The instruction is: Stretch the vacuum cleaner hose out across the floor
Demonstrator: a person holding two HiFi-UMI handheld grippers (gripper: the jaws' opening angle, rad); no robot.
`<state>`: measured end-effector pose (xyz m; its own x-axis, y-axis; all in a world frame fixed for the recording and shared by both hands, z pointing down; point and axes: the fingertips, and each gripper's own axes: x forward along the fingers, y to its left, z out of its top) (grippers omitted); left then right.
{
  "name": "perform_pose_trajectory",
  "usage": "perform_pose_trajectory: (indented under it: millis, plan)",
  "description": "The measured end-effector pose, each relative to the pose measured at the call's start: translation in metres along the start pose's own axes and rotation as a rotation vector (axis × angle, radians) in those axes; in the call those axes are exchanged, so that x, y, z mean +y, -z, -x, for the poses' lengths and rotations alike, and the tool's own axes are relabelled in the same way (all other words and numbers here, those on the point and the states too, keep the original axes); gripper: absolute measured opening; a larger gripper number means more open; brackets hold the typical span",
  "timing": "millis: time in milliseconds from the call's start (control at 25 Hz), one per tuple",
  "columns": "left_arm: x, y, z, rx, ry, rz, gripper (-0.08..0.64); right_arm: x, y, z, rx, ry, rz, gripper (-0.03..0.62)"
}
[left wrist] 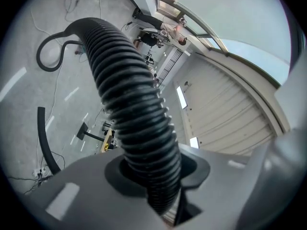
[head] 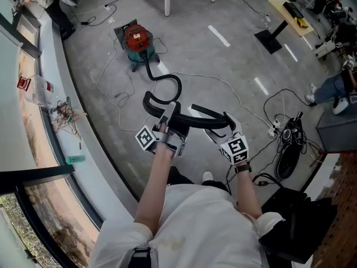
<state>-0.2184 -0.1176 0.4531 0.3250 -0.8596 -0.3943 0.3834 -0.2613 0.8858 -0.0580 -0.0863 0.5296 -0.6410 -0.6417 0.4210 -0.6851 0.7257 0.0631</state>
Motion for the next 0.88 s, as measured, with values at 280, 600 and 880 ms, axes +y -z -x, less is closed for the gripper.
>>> perform_pose_trajectory:
  millis: [280,600,880]
  plan:
    - [0.051,0.187,0.031,0.118,-0.013,-0.071,0.118,-0.042,0.103,0.153,0.082,0.001,0.004,0.414]
    - [0.091,0.355,0.112,0.102,-0.097,0.027,0.115,-0.045,0.18,0.326,0.185,-0.153,0.041,0.359]
    - [0.089,0.393,0.237,-0.048,-0.036,0.093,0.12,0.031,0.217,0.392,0.191,-0.173,0.1,0.362]
